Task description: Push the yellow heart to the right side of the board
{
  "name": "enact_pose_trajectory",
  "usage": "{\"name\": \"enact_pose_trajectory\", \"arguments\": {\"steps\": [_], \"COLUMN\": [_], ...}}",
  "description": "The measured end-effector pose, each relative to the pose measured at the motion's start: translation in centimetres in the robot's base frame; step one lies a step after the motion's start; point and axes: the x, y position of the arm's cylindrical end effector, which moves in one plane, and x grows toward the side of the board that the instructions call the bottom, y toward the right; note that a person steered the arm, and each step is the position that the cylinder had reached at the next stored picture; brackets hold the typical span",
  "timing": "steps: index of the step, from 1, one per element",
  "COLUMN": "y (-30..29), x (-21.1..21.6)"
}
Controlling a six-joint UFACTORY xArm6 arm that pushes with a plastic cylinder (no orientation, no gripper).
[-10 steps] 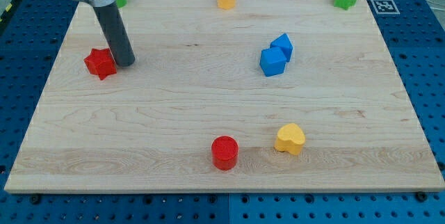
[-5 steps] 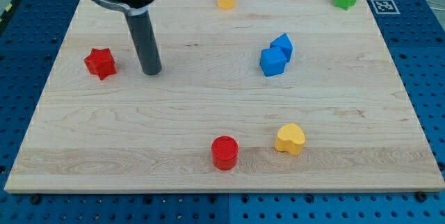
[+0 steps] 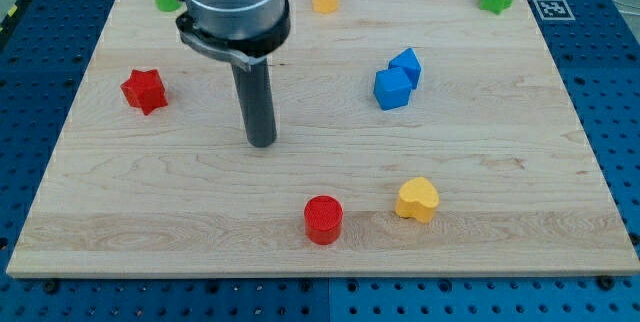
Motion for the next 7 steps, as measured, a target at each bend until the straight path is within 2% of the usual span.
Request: {"name": "enact_pose_trajectory", "arguments": {"steps": [1,2,3,4,6,7], "y": [1.7,5.9,8.8,9.9,13.4,14.4], "x": [2.3,4.2,4.7,4.9,8.4,8.8]}}
